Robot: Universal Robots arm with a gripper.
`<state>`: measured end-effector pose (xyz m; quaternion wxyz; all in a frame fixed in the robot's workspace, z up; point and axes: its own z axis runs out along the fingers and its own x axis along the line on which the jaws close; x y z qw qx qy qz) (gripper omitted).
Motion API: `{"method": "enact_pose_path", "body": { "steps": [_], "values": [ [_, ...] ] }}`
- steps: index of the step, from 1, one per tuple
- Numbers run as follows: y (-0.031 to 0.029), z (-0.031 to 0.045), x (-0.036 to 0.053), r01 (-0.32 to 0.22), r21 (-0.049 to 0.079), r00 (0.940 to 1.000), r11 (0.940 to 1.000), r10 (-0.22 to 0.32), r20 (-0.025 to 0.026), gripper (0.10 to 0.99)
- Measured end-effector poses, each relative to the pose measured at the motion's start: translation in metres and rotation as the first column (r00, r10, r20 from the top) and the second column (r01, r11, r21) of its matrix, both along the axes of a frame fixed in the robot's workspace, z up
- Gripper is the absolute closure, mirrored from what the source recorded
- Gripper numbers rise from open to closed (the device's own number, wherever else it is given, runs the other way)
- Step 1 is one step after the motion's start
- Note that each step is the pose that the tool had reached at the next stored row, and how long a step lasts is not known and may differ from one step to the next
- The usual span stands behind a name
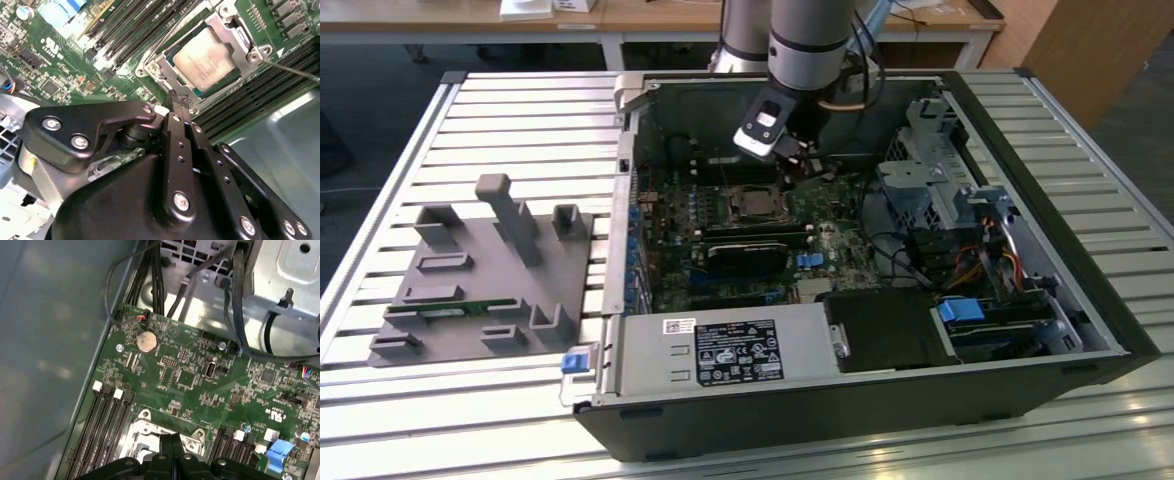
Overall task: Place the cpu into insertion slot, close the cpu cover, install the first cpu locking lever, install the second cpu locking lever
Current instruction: 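Close the cpu cover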
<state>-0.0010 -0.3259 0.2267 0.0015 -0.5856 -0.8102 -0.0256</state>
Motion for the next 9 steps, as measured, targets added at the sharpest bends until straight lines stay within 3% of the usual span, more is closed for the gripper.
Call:
{"method": "enact_pose_path", "body": {
  "steps": [5,9],
  "values": [
    [0.0001,-0.0004,-0.0047,0.008,0.0,1.0,1.0,-0.008,0.0,0.98],
    [0.0001,-0.0016,-0.0048,0.073,0.0,0.9973,0.9973,-0.073,-0.0001,0.98]
  ]
}}
